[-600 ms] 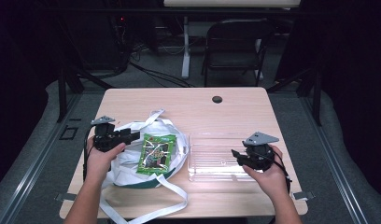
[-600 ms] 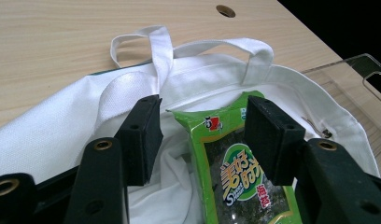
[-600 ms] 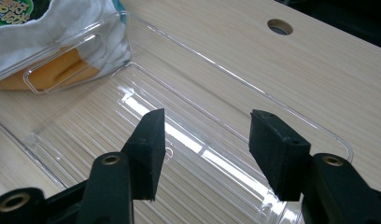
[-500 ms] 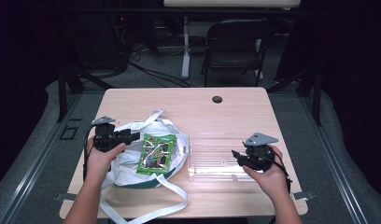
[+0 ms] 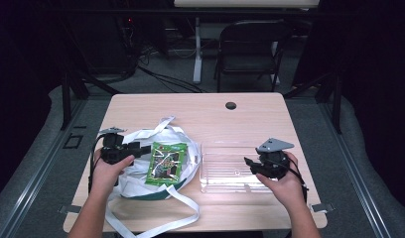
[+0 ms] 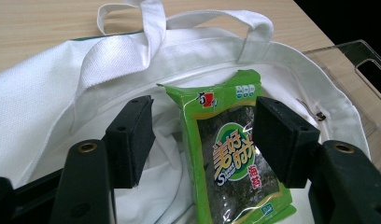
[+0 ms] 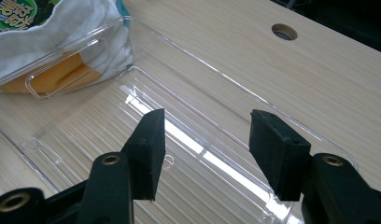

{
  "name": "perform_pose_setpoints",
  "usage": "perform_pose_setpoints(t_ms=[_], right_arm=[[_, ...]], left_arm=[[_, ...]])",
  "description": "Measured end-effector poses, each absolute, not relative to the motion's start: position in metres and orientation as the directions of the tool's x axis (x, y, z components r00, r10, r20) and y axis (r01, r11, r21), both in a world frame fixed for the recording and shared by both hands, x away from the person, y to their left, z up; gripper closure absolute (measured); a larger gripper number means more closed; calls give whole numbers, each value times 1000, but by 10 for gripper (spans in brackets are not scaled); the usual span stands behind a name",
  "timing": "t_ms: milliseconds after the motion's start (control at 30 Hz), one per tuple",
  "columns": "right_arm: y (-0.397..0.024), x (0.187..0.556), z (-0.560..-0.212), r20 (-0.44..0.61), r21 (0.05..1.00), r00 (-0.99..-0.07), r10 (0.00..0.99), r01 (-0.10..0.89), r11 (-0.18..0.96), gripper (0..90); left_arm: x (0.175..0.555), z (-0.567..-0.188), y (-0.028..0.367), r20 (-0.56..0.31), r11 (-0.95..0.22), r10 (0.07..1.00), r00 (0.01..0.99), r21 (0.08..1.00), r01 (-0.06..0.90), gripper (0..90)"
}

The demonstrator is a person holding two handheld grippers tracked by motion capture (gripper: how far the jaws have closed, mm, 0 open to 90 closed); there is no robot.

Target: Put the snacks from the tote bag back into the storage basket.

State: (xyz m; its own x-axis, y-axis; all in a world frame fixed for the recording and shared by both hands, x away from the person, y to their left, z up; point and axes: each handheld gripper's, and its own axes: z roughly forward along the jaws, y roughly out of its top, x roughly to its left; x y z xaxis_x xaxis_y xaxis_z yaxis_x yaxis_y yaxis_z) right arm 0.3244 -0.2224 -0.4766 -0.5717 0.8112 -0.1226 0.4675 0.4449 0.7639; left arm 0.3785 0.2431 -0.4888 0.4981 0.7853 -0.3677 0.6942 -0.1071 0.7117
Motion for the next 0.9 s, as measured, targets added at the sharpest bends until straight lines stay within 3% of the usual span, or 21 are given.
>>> perform_pose_setpoints(t_ms=[600, 900], right_arm=[[-219, 327, -475, -125, 752, -592, 796, 467, 465, 475], [-220, 333, -482, -34, 717, -593, 805, 546, 433, 439]], left_arm=[[384, -511, 232, -443, -141, 745, 499, 626, 767, 362], [385, -515, 232, -455, -138, 743, 491, 614, 777, 349]])
